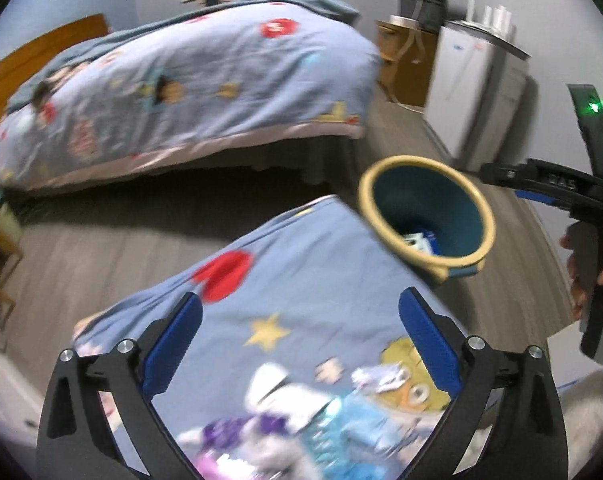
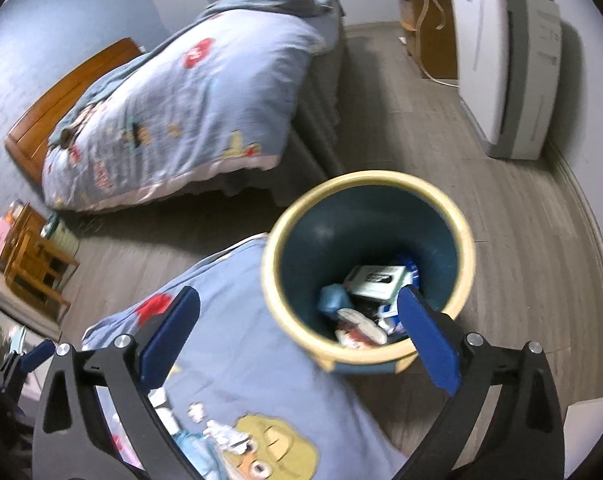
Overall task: Collect trash
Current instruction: 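Return both tools to the remaining trash on the cushion, then grasp the white tissue with left tool while right tool grasps the blue mask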
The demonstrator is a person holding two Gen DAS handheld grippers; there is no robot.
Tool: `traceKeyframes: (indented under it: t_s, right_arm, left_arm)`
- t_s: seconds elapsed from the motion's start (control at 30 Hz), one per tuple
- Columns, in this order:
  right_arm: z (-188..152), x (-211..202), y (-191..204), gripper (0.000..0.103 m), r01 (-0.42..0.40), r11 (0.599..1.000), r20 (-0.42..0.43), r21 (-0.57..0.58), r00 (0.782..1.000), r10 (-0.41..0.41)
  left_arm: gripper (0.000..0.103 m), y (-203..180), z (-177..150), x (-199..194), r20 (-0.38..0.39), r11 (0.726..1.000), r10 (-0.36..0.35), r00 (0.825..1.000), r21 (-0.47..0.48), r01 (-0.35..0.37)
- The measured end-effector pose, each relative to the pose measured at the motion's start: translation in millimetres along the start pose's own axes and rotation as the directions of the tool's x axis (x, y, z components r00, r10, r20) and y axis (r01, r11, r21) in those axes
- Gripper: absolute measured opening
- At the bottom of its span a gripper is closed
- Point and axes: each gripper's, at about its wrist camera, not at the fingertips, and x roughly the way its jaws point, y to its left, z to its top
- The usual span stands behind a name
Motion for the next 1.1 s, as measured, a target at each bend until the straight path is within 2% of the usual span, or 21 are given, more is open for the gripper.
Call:
traceKeyframes:
  t_s: [0.23, 0.43, 0.6, 0.73, 0.83, 0.87, 0.97, 1.1]
  right_arm:
    - [-36, -4, 53, 0.097, 0.007, 0.988, -0.033, -0.153, 0.999, -0.012]
    - [-68, 2, 75, 0.097, -0.016, 0.985, -0.083, -0.171, 0.997, 0.002]
    - [-96, 16, 91, 0.097, 0.003, 0.978, -0.148, -0.211, 0.988, -0.035]
    - [-117, 29, 99, 0.097, 0.005, 0.972, -0.206, -0.236, 0.977, -0.055]
    - [-134, 39, 100, 0.097, 0.004, 0.971, -0.249, -0.239, 0.966, -0.065]
    - [-138, 43, 100, 0.096, 0.007, 0.97, -0.262, -0.243, 0.962, -0.072]
    - [-152, 55, 101, 0.08, 0.003, 0.967, -0.315, -0.256, 0.945, -0.086]
    - [-162, 64, 104, 0.065, -0.042, 0.964, -0.375, -0.261, 0.925, -0.061]
  left_arm:
    - [0.098, 62, -51, -37, 0.006, 0.988, 0.061, 0.998, -0.139, -0.059]
    - [0.098, 91, -83, -41, -0.027, 0.976, 0.123, 0.992, -0.176, -0.126]
    - [0.098, 106, -101, -29, -0.082, 0.961, 0.089, 0.993, -0.254, -0.107]
    - [0.098, 99, -109, -23, -0.102, 0.966, 0.074, 0.992, -0.24, -0.097]
    - [0.098, 89, -113, -16, -0.125, 0.977, 0.084, 0.989, -0.183, -0.106]
    - [0.098, 86, -114, -14, -0.132, 0.98, 0.094, 0.987, -0.165, -0.115]
    - [0.098, 80, -117, -7, -0.155, 0.985, 0.098, 0.983, -0.128, -0.119]
    - [0.098, 75, -120, 0, -0.174, 0.987, 0.104, 0.979, -0.101, -0.123]
